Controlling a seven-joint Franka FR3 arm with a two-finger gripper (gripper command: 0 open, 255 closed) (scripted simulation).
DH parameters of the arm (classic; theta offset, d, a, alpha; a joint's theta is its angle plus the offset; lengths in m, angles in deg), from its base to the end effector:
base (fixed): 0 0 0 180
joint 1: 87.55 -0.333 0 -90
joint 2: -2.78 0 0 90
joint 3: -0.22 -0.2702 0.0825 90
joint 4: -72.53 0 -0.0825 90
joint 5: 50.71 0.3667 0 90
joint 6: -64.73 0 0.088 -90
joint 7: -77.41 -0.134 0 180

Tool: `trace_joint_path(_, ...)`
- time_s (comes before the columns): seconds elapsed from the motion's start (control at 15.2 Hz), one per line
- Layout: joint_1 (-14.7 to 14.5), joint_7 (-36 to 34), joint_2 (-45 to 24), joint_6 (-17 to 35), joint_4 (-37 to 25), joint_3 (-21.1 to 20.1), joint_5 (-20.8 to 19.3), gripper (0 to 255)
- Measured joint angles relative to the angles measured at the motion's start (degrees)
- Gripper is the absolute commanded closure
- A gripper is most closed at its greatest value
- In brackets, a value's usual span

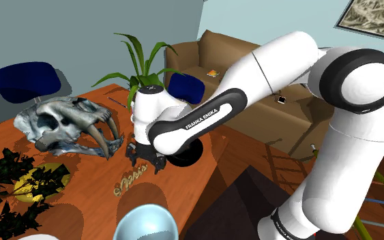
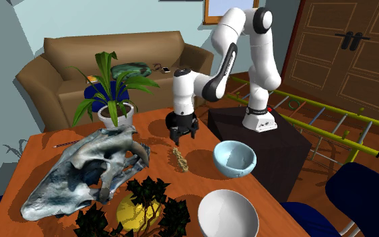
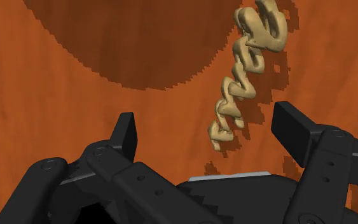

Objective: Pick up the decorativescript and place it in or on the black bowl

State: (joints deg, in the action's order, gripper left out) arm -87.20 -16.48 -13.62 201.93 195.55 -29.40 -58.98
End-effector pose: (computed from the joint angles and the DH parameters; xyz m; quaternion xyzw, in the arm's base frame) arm 0.4737 0.2672 0.2268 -0.8677 0.4966 0.0173 0.0121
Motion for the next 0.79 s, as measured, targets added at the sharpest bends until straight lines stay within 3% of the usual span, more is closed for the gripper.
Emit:
trace_joint_path(0.26,-3.0,-6.9,-7.0,1.2,-6.2,2.8,-3.7,0)
trace_joint_path(0.79,-5.0,-9.4,-12.1,5.1,-7.2,5.0,-6.6,0)
